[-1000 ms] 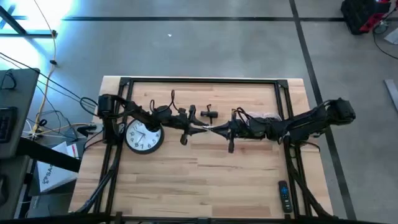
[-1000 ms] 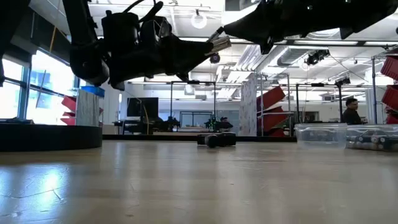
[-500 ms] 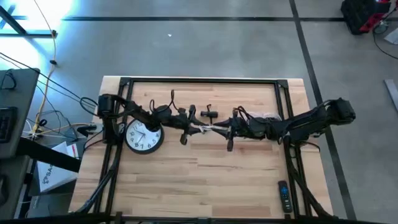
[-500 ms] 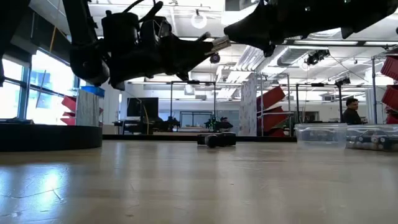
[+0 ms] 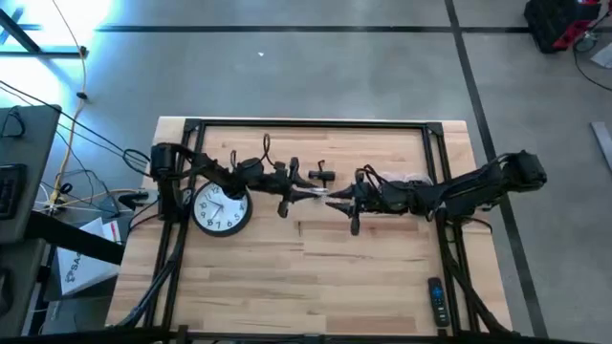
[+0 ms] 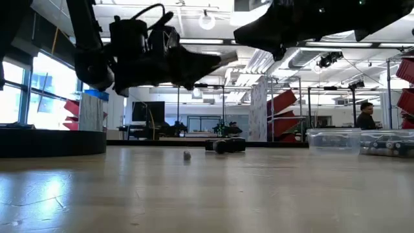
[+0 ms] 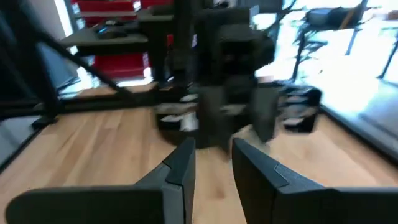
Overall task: Insert battery
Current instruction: Insert the silver battery into the white battery case
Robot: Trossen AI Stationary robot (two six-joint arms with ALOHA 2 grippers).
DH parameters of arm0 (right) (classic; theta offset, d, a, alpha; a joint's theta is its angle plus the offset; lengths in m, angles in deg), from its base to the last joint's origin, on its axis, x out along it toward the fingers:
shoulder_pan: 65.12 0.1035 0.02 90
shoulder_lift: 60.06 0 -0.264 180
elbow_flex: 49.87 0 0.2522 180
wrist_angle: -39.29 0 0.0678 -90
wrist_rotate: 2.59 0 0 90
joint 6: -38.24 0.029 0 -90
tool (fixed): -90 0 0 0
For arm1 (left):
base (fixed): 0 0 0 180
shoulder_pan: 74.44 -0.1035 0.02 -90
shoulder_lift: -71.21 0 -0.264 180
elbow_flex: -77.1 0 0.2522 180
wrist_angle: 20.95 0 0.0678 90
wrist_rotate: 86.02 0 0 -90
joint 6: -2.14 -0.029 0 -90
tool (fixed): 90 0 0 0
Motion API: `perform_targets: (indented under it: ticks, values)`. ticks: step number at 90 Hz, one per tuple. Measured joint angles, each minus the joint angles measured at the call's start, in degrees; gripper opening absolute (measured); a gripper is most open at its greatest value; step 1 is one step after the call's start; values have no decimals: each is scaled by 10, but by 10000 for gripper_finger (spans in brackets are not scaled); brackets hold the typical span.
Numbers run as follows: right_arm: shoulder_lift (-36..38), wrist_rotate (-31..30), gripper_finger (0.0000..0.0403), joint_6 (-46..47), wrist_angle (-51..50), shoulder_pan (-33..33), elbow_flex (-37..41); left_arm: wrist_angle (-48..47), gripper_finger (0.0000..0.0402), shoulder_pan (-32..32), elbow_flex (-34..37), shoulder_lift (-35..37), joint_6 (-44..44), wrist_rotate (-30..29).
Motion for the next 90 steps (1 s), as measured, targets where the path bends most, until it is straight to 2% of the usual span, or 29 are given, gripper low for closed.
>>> perform_targets:
  ticks: [14,26,34,41,54,73,90]
  values:
    - [-29,10,74,27,-28,24,0,5,63,-29,45,28,-8,-14]
    - [-75,10,74,14,-23,40,-3,-2,63,-41,92,67,-26,-48]
    - [-108,6,74,6,-54,38,-32,-23,63,-42,118,96,-38,-77]
    - [-135,-15,74,-7,-131,29,-88,-57,63,-42,134,123,-54,-112]
    - [-201,-15,74,-88,-314,10,-217,-135,63,-42,154,172,-80,-195]
    - [-314,83,74,-274,-522,-30,-391,-210,63,-42,174,229,-89,-250]
    - [-419,89,94,-436,-709,-41,-545,-232,63,-42,201,259,-78,-284]
